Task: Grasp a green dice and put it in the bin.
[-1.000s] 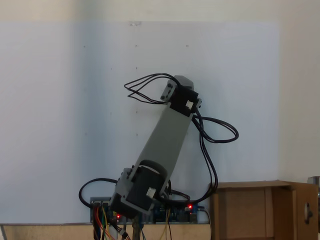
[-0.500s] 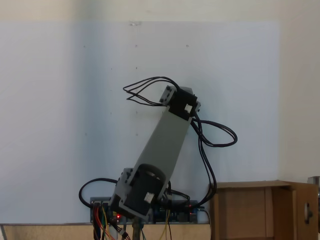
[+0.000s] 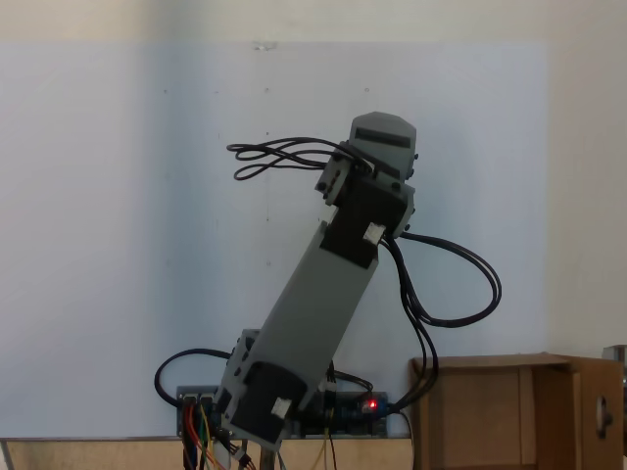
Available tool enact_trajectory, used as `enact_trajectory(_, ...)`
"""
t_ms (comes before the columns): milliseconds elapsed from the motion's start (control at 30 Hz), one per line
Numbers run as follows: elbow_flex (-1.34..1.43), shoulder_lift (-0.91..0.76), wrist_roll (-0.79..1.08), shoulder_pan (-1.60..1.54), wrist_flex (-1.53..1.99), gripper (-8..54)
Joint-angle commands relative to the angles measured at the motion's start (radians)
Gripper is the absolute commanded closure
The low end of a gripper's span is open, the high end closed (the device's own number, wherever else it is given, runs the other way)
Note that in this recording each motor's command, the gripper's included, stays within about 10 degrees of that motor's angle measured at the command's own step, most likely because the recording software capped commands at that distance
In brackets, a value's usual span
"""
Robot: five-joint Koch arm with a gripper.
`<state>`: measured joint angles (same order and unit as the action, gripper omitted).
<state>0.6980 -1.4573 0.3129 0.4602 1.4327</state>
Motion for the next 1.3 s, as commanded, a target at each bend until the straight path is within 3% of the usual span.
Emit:
enact_trajectory(0, -0.11, -0.032, -0.066, 0.006, 0.046, 34.0)
enact_trajectory(267, -0.218, -0.057, -0.066, 0.202, 0.046, 34.0)
enact_trajectory(900, -0.222, -0.066, 0.066, 1.014, 0.074, 34.0)
enact_trajectory(1267, -0.221, 0.144, 0.066, 1.227, 0.071, 34.0)
